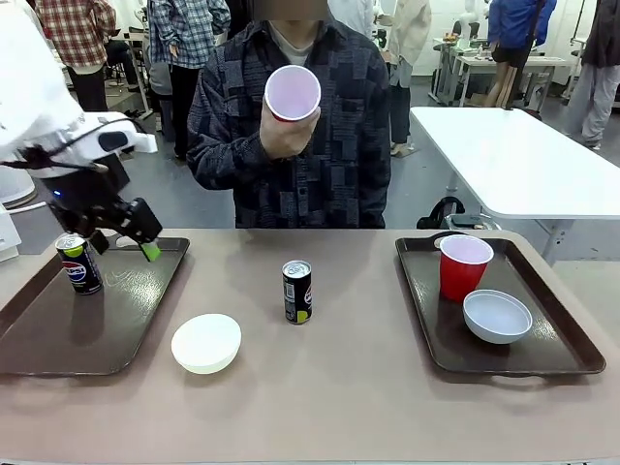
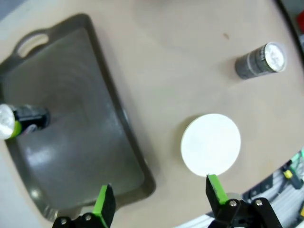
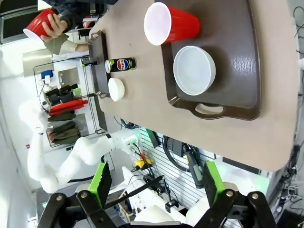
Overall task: Prepare tableware on both trays.
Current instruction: Pick up a Picnic Bowl from the table and place it on a Handle tray.
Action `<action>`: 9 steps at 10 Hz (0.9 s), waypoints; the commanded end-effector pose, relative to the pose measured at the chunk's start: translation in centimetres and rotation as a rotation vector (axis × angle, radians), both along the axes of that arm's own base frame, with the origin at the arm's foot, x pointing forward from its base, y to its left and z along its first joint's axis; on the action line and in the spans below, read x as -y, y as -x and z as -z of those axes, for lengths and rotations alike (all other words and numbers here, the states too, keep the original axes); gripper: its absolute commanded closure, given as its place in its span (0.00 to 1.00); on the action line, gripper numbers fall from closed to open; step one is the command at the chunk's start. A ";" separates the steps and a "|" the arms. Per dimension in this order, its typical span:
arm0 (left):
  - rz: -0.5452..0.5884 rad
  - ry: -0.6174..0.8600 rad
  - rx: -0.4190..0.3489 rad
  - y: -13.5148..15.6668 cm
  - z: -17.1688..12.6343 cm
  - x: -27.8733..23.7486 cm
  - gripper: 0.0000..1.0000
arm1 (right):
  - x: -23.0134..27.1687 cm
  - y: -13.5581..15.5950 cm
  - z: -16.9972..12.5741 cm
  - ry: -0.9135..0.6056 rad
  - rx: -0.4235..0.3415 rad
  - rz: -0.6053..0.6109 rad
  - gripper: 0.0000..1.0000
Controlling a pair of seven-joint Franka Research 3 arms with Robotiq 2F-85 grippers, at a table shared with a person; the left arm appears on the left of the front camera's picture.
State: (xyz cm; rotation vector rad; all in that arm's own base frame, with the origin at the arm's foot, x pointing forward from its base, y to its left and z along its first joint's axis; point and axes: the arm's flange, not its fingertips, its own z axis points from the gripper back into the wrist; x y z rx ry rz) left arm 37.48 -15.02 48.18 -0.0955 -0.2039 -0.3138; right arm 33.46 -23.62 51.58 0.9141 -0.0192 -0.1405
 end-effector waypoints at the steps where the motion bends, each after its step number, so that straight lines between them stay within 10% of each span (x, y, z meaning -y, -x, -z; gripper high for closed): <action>1: 0.020 -0.067 0.024 -0.4 2.6 1.5 0.00 | -0.2 0.4 -0.2 -0.006 0.021 0.009 0.00; 4: 0.099 -0.013 0.040 2.3 1.0 -1.9 0.00 | -0.2 0.4 -0.2 -0.006 0.021 0.009 0.00; 6: 0.260 -0.006 -0.125 9.1 -1.4 -7.3 0.00 | -0.2 0.4 -0.2 -0.006 0.021 0.009 0.00; 9: 0.326 0.074 -0.146 13.3 -3.9 -12.1 0.00 | -0.2 0.4 -0.2 -0.006 0.021 0.009 0.00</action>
